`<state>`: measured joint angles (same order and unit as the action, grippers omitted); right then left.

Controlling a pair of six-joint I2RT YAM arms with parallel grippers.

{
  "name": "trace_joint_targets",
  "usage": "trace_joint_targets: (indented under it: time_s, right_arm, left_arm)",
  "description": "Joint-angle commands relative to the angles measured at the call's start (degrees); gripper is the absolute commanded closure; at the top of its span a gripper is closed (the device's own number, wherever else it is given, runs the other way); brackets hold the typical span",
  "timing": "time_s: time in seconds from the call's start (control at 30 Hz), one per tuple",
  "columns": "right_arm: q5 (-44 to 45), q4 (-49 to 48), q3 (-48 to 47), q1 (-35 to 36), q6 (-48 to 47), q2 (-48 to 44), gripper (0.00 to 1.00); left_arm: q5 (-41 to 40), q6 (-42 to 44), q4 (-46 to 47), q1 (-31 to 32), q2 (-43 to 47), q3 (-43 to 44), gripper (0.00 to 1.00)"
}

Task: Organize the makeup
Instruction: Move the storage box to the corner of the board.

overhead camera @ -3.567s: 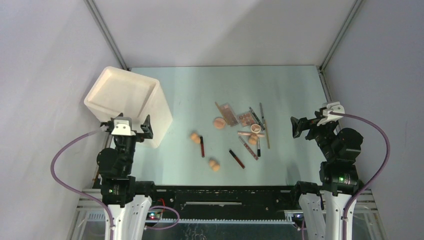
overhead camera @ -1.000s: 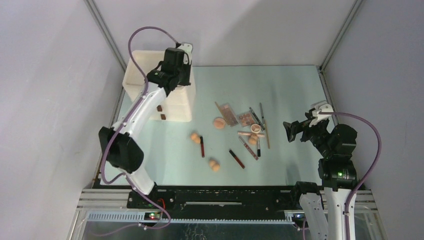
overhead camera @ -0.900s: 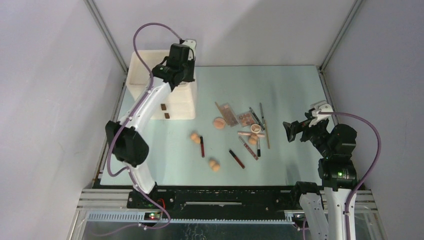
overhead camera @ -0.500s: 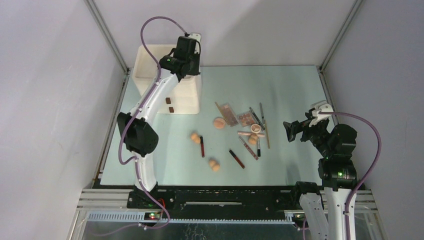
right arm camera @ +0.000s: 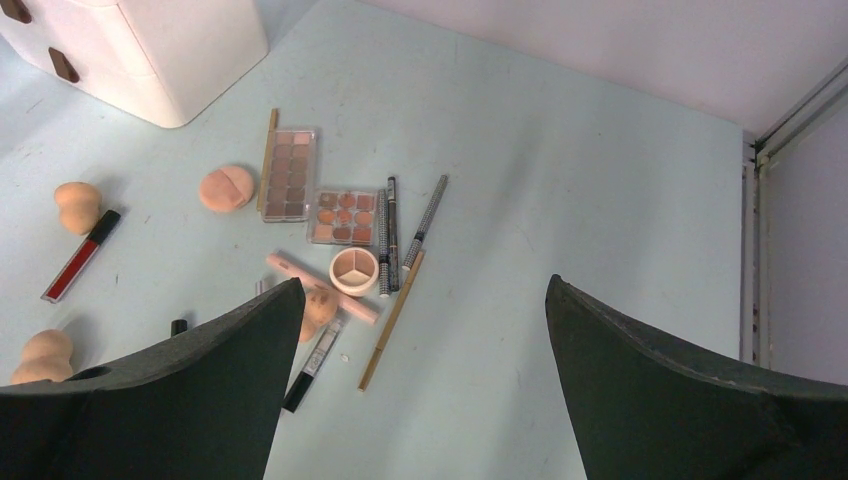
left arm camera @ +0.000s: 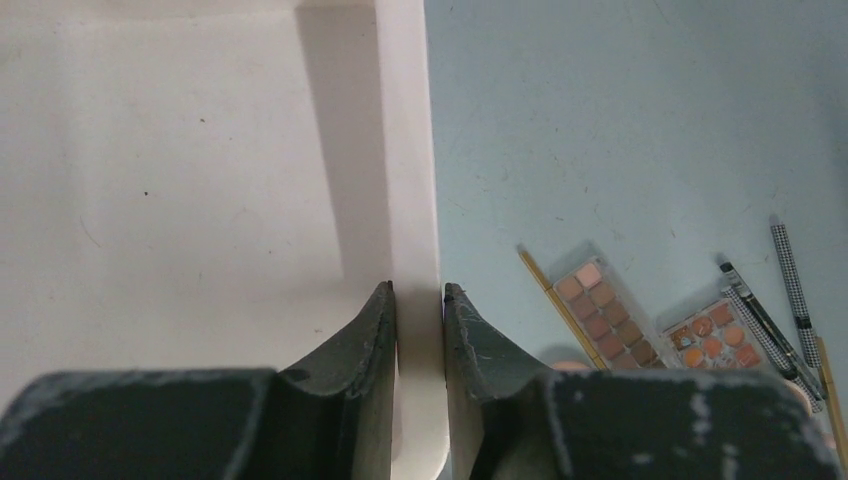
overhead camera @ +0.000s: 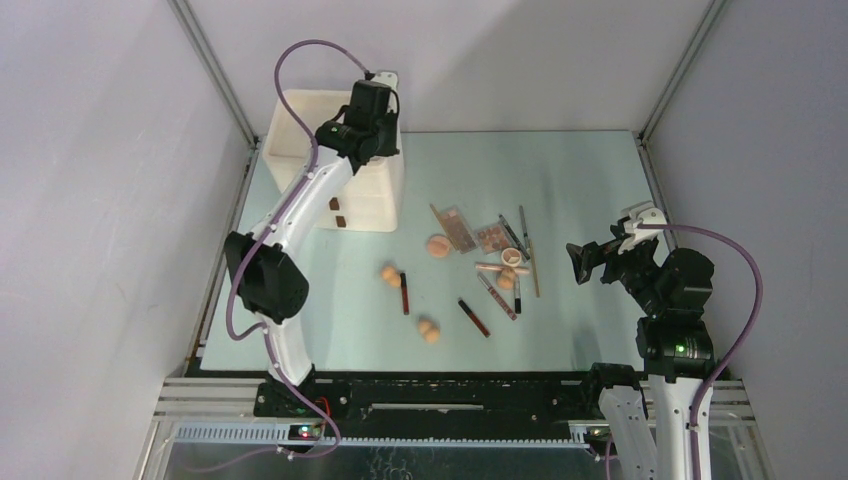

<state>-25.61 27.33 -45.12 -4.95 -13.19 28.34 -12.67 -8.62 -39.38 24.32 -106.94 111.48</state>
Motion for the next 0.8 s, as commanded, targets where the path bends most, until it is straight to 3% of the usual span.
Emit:
trace_joint_targets:
  time_s: [0.0,0.1,0.23,0.5,0.57,0.63,0.77]
  right_arm:
    - [0.1,-1.1,0.3,-0.1,-0.7,-0.2,0.00]
    - [0.0,-1.1,0.3,-0.1,-0.9,-0.1,0.00]
    - [0.0,-1.0,0.3,-0.1,-1.0,-0.2,0.00]
    - [-0.2,-0.9,0.3,-0.1,-1.0,-0.1,0.00]
    - [-0.2,-0.9,0.3,-0.1,-1.0,-0.1,0.00]
    - [-0.3,-0.9,0.3,-0.1,-1.0,0.0,0.00]
    - [-0.3,-0.9,0.3,-0.2,-1.0,-0.1,0.00]
  left_arm:
    - [-3.3,-2.8,15.1,2.4,4.0,0.5,1.00]
    - [-4.8,-3.7,16.6,3.0,3.1,0.5,0.98]
    - [-4.5,-5.0,16.6,3.4,1.3,2.9,0.87]
    - [-0.2,-2.8,16.1,3.2,6.3,1.5,0.42]
    - [0.3,-0.9,18.3,3.2,10.4,-2.5,0.27]
    - [0.7,1.6,21.2,3.2,15.5,-8.5,0.18]
    - [1.6,8.2,29.8,3.1,28.3,-29.7,0.12]
